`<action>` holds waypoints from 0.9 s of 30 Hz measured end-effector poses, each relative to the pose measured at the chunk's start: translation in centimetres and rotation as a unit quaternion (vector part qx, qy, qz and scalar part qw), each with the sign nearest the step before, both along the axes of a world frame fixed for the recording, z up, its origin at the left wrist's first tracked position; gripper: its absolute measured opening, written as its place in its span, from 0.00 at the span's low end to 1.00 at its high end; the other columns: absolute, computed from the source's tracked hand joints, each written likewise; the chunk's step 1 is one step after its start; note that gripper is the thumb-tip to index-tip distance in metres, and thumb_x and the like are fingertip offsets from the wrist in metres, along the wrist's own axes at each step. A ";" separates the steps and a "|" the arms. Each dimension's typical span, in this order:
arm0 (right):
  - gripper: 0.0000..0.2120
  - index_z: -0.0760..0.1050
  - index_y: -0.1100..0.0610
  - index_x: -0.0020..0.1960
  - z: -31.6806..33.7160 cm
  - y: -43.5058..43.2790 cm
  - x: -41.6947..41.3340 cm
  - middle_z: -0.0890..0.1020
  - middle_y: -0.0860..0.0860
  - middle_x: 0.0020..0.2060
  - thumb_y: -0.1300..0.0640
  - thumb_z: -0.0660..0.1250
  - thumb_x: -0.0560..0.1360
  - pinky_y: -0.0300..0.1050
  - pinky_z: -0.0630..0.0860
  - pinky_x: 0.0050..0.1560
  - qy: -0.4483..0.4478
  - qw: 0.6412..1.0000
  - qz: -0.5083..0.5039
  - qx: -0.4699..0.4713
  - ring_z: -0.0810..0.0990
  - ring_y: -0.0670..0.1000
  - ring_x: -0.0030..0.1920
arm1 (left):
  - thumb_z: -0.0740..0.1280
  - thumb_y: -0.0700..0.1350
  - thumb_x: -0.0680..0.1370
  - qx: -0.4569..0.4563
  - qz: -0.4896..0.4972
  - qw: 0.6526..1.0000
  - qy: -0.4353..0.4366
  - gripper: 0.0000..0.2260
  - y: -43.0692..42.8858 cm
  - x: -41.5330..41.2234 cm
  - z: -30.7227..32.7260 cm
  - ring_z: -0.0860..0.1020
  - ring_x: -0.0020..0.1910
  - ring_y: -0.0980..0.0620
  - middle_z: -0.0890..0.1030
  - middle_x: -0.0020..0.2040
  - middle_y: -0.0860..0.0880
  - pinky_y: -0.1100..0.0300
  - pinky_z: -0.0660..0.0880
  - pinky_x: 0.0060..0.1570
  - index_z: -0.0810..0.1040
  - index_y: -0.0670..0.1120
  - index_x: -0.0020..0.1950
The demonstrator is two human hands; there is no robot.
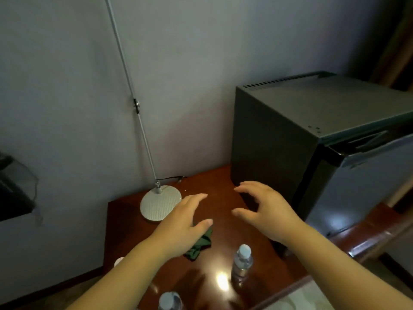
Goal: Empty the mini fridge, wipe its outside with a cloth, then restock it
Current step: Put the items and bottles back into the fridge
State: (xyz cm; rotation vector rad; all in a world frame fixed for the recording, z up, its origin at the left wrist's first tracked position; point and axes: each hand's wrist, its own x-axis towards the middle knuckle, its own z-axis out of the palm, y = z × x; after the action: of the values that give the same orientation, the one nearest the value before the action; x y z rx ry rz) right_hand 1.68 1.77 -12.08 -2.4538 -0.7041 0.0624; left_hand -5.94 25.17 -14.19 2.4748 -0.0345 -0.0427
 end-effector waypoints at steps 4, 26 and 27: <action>0.28 0.71 0.42 0.71 6.0 -5.6 -0.4 0.71 0.37 0.68 0.40 0.72 0.74 0.36 0.66 0.68 -0.117 0.993 -0.018 0.012 0.67 0.39 0.68 | 0.65 0.59 0.80 -0.008 -0.031 0.996 -0.080 0.28 -5.4 2.7 3.5 0.61 0.74 0.64 0.62 0.75 0.64 0.62 0.64 0.70 0.58 0.63 0.78; 0.43 0.46 0.43 0.80 9.7 -20.9 6.3 0.69 0.44 0.62 0.34 0.65 0.75 0.45 0.71 0.62 -0.169 0.985 -0.023 0.021 0.70 0.46 0.62 | 0.66 0.63 0.77 0.111 -0.070 0.970 -0.204 0.30 -22.6 9.0 12.5 0.56 0.76 0.62 0.64 0.75 0.61 0.54 0.58 0.76 0.64 0.58 0.77; 0.42 0.46 0.43 0.80 9.6 -20.9 6.4 0.69 0.44 0.63 0.34 0.65 0.75 0.44 0.70 0.61 -0.166 0.985 -0.020 0.032 0.70 0.47 0.63 | 0.66 0.63 0.78 0.108 -0.066 0.972 -0.200 0.29 -22.6 8.9 12.4 0.56 0.76 0.63 0.64 0.75 0.62 0.54 0.58 0.76 0.65 0.59 0.77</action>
State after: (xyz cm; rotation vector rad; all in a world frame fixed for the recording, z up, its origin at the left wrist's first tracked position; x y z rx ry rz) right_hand 8.06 -19.17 -2.48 -2.4395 -0.7807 -0.3870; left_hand 2.93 2.55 -1.78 2.6552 -0.3844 0.4176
